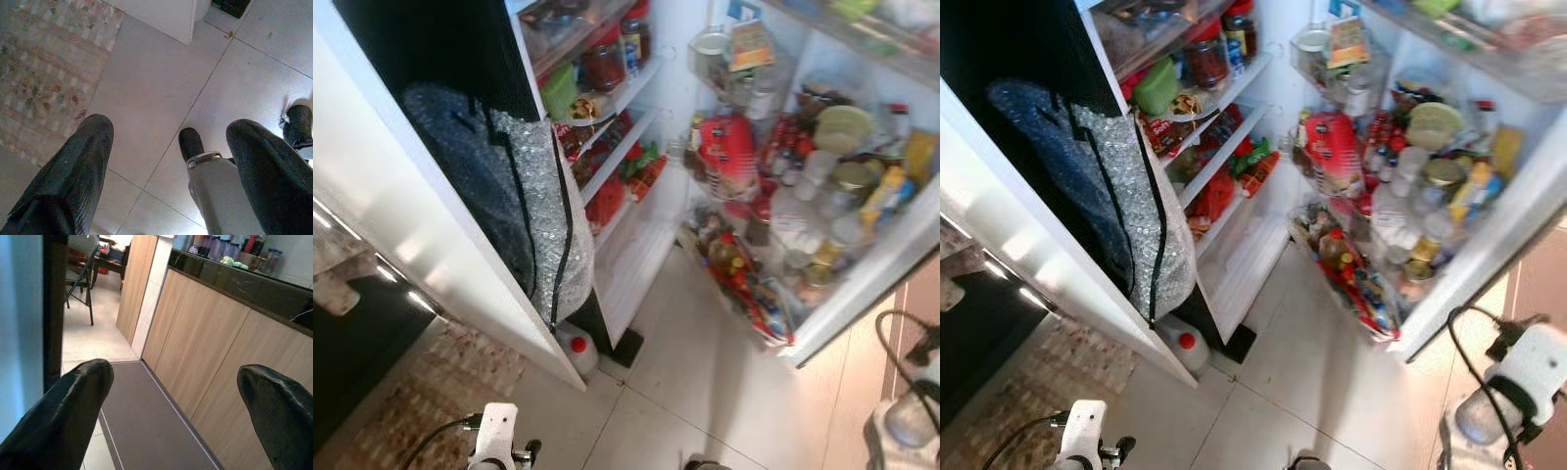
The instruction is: Restocking fridge
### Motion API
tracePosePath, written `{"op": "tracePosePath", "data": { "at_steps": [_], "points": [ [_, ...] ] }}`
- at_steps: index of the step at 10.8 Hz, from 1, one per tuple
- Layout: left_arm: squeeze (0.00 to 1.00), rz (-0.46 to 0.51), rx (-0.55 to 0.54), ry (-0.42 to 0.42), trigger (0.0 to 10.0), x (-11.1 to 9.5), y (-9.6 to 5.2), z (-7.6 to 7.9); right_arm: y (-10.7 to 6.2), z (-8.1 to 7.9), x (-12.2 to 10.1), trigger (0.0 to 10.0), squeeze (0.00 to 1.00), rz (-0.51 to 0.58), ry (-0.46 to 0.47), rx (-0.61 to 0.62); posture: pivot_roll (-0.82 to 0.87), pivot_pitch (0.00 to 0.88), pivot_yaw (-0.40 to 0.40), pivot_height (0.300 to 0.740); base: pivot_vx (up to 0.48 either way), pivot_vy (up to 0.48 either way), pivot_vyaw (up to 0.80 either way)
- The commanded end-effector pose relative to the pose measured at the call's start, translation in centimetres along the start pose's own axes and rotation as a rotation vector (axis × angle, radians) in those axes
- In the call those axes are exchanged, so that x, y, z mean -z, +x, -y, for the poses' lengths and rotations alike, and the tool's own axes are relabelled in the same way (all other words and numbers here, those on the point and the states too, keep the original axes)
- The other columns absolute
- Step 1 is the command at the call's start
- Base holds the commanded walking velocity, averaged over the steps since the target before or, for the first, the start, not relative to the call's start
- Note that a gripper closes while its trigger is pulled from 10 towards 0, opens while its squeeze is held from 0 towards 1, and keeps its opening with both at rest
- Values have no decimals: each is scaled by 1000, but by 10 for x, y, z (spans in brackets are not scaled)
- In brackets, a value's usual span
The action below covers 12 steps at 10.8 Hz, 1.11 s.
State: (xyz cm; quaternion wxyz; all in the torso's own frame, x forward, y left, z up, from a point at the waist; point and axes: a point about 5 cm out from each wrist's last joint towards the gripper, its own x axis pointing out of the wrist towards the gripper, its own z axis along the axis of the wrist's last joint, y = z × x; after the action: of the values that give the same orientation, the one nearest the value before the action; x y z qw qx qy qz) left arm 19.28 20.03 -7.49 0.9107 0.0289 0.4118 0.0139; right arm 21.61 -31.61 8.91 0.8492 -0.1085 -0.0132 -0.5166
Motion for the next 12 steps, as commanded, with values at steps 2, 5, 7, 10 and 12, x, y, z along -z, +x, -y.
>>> {"op": "tracePosePath", "data": {
  "at_steps": [2, 5, 7, 10, 12],
  "points": [
    [0, -45, -9, -14, 10000, 12, -3, -4, 5, 3, -4, 10000, 0, -11, 3, 27, -176, 129, 80, 740, 0, 0, 0],
    [0, -51, -8, -17, 10000, 13, -3, 1, 4, -10, -9, 10000, 0, -23, 10, -4, -200, 111, 69, 740, 0, 0, 0],
    [0, -55, -4, -21, 10000, 16, -3, 3, 9, -8, -15, 10000, 0, -6, 16, 18, -198, 94, 65, 740, 0, 0, 0],
    [0, -65, -4, -19, 10000, 20, -5, 3, 13, -8, -24, 10000, 0, 15, 27, 30, -195, 83, 68, 740, 0, 0, 0],
    [0, -68, -6, -18, 10000, 21, -5, 3, 12, -9, -24, 10000, 0, 14, 29, 26, -189, 78, 68, 740, 0, 0, 0]
  ]
}}
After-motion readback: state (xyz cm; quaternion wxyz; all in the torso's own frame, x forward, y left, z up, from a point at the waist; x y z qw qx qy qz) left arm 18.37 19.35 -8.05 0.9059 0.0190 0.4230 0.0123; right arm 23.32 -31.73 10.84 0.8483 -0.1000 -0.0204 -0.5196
